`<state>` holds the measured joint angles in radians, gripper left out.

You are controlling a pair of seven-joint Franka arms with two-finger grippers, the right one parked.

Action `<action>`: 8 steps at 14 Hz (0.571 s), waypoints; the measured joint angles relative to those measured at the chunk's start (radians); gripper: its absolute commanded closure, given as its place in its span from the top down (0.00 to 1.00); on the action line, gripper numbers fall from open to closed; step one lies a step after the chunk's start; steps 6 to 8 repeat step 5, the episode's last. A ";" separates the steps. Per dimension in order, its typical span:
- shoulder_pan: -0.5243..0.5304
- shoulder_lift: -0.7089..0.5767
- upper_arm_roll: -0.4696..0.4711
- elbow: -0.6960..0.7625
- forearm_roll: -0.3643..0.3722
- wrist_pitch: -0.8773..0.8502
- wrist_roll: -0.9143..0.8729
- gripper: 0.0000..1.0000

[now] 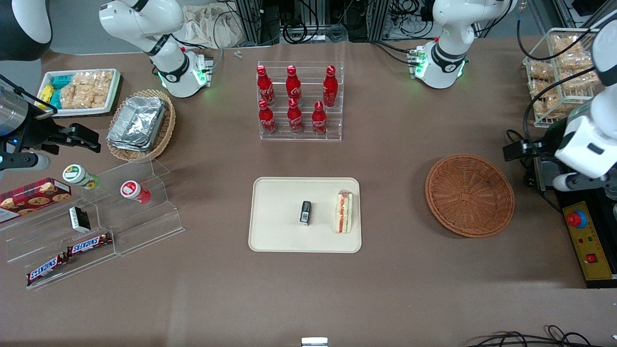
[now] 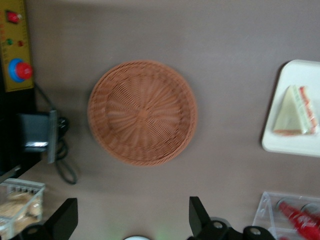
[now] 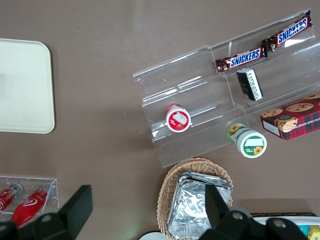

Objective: Place sandwich from basket to tray

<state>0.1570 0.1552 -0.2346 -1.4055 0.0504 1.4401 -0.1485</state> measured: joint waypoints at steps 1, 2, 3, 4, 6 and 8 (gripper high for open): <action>-0.026 -0.023 0.063 -0.006 -0.013 -0.019 0.051 1.00; -0.045 -0.048 0.121 -0.017 -0.031 -0.030 0.098 1.00; -0.057 -0.075 0.170 -0.034 -0.048 -0.033 0.137 1.00; -0.065 -0.100 0.207 -0.051 -0.057 -0.034 0.165 1.00; -0.071 -0.116 0.229 -0.063 -0.062 -0.034 0.181 1.00; -0.071 -0.116 0.229 -0.063 -0.062 -0.034 0.181 1.00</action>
